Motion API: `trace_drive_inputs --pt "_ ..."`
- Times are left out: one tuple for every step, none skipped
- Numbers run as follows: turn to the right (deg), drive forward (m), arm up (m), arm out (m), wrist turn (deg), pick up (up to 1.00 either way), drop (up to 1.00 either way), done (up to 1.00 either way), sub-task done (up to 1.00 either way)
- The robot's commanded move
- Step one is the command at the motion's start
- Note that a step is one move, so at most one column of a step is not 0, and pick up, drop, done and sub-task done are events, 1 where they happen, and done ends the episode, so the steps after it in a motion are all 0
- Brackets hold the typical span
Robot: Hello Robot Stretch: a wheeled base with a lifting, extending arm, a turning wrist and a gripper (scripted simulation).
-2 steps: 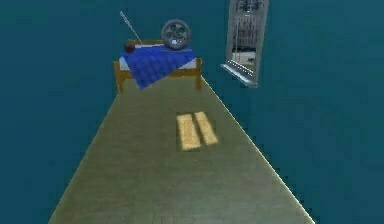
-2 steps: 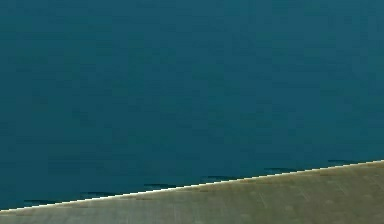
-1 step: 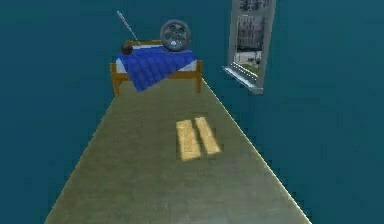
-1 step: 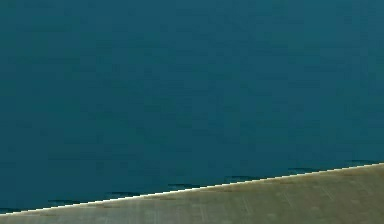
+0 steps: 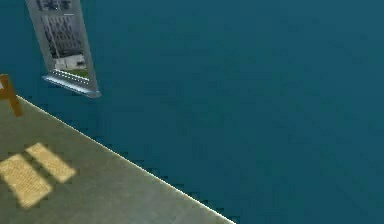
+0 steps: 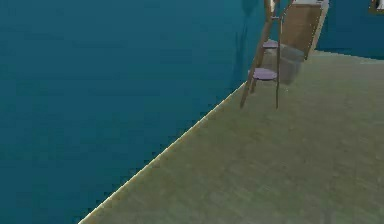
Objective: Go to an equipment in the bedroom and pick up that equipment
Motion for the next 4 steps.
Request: trace_drive_inputs --pt "45.0 0.00 0.00 0.00 0.0 0.00 0.00 0.00 0.00" --pt "12.0 0.00 0.00 0.00 0.0 0.00 0.00 0.00 0.00" --pt "0.0 0.05 0.00 0.00 0.0 0.00 0.00 0.00 0.00" --pt "-45.0 0.00 0.00 0.00 0.0 0.00 0.00 0.00 0.00"
